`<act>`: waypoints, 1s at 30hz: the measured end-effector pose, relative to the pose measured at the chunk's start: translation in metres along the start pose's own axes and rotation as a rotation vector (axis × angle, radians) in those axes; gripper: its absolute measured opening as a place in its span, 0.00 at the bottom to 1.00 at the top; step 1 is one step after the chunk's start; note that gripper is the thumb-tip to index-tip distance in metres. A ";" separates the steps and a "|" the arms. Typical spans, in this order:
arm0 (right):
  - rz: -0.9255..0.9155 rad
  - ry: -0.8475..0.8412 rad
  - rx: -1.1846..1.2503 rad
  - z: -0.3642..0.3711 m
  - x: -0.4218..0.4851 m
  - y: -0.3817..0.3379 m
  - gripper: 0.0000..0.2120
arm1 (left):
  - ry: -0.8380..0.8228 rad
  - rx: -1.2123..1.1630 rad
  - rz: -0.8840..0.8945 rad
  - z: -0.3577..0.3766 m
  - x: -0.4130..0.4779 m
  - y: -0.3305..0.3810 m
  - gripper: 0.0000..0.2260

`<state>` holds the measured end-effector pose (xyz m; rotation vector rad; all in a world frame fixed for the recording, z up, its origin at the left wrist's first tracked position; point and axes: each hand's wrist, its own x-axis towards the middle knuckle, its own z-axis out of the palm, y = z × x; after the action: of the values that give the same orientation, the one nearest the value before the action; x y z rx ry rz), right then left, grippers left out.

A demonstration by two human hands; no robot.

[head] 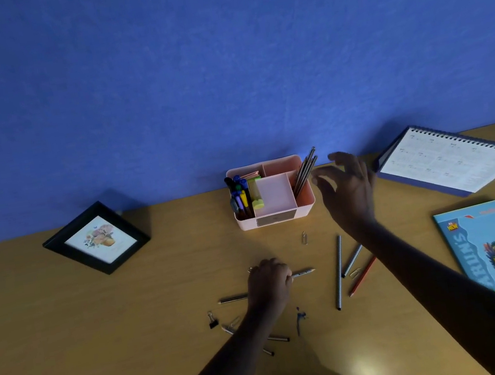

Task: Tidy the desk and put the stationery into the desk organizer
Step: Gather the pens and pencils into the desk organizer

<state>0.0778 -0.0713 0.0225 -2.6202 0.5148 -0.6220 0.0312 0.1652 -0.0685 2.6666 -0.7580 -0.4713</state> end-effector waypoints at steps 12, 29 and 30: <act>-0.072 -0.632 0.151 -0.010 -0.117 0.035 0.15 | 0.065 -0.087 0.010 -0.007 0.008 0.006 0.07; -0.335 -0.481 -0.049 -0.048 -0.027 0.027 0.08 | 0.301 -0.260 0.024 -0.028 0.010 0.014 0.09; -0.349 -0.438 -0.078 -0.051 -0.017 0.026 0.08 | 0.295 -0.255 0.003 -0.026 0.007 0.009 0.09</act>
<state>0.0325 -0.1009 0.0467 -2.8256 -0.0543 -0.1091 0.0434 0.1599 -0.0429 2.4216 -0.5719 -0.1546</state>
